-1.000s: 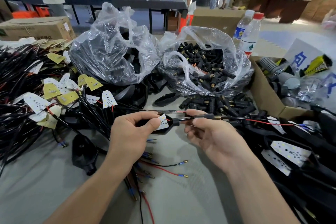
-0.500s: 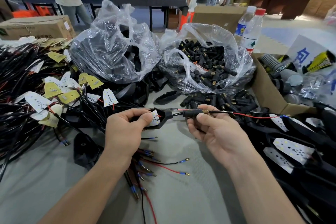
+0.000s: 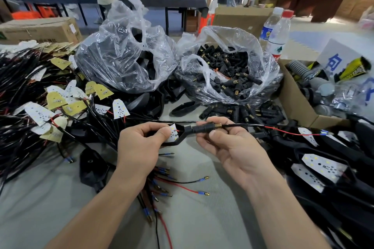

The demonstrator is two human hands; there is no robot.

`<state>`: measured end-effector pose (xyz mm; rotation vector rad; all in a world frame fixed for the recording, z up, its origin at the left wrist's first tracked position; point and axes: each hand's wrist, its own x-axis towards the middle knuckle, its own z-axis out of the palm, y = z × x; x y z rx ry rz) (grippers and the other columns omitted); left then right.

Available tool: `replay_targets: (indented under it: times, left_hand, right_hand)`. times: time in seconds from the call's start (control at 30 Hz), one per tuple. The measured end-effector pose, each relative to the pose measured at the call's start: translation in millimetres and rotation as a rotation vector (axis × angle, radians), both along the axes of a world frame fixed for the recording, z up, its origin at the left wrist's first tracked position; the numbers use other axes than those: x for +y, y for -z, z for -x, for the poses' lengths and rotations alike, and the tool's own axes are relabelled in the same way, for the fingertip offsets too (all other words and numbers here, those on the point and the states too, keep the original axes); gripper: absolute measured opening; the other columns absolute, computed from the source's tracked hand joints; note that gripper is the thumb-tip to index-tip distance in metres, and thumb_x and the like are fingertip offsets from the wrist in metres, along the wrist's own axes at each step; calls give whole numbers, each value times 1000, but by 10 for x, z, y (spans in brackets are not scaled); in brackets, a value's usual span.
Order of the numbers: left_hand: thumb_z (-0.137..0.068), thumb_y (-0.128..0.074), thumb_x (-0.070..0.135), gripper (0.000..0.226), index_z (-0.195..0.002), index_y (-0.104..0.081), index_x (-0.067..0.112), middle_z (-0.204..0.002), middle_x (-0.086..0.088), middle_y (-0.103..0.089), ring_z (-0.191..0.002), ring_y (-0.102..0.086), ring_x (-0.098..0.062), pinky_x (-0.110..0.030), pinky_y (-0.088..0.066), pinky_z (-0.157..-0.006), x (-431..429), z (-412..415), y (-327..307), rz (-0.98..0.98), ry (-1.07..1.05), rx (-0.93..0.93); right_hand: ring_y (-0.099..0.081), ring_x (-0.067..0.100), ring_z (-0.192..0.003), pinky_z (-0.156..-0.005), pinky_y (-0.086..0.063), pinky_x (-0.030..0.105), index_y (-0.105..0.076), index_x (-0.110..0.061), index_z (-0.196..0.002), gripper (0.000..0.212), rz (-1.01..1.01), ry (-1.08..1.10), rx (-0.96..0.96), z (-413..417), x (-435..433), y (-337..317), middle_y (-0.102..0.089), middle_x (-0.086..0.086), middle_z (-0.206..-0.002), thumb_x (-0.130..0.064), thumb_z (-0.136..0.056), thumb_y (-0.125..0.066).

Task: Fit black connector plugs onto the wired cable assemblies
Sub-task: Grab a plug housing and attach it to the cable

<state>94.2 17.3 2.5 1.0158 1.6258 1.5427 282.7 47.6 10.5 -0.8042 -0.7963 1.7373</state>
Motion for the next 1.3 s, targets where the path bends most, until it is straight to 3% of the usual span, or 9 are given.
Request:
replay_targets:
  times: [0.1, 0.27, 0.43, 0.7, 0.87, 1.0, 1.1, 1.3]
  left_hand:
    - [-82, -83, 17, 23, -77, -81, 39, -76, 8, -78, -75, -74, -9, -31, -58, -80, -7, 5, 4, -16, 8, 44]
    - [-81, -84, 14, 18, -79, -82, 32, -79, 3, -79, -81, -76, -19, -36, -60, -84, -8, 11, -5, -19, 42, -9]
    - [-81, -83, 15, 14, -81, -83, 29, -81, 0, -80, -80, -76, -15, -30, -55, -79, -29, 40, -18, -10, 136, -26]
    - [-83, -81, 16, 19, -82, -83, 35, -83, 5, -80, -83, -76, -9, -24, -53, -79, -37, 7, -35, -17, 171, -5]
    - [-85, -79, 12, 24, -85, -83, 35, -86, 5, -80, -84, -76, -9, -24, -54, -80, -17, 2, -21, -23, 169, -11]
    - [-85, -78, 5, 31, -94, -82, 35, -92, 9, -80, -90, -75, -7, -16, -56, -79, -10, -27, 10, -57, 129, -21]
    - [-86, -78, 9, 29, -88, -83, 38, -88, 8, -80, -88, -75, -8, -22, -55, -83, -21, -50, 5, -46, 123, -7]
    - [-88, -72, 3, 24, -81, -83, 23, -83, -2, -79, -74, -70, -7, -12, -52, -68, -22, -46, -44, 13, 170, -98]
  right_hand:
    - [-72, 27, -83, -78, -63, 34, -66, -1, -104, 25, -13, 34, -45, -5, -2, -12, -72, 20, -92, 17, -92, -54]
    - [-71, 25, -75, -70, -62, 29, -66, -2, -103, 18, -53, 57, -130, -20, -12, -35, -73, 19, -88, 11, -93, -58]
    - [-70, 25, -74, -71, -62, 30, -69, -3, -98, 22, -82, 35, -129, -72, -18, -54, -72, 23, -91, 14, -91, -58]
    - [-72, 21, -68, -62, -60, 25, -71, 1, -94, 7, -48, 103, -202, -28, -10, -21, -76, 16, -83, 5, -92, -66]
    - [-71, 22, -68, -64, -61, 26, -69, 1, -93, 10, -34, 134, -159, -4, -1, -22, -75, 16, -81, 10, -91, -64]
    - [-72, 25, -67, -63, -61, 28, -69, -1, -89, 17, -11, 147, -124, 21, -1, -28, -75, 19, -82, 13, -91, -60]
    - [-72, 23, -66, -62, -60, 26, -70, -2, -86, 17, 0, 153, -123, 37, -7, -30, -75, 18, -82, 11, -92, -60]
    - [-73, 24, -71, -67, -62, 30, -69, 0, -92, 11, 8, 79, -133, 54, -36, -36, -77, 20, -91, 8, -93, -61]
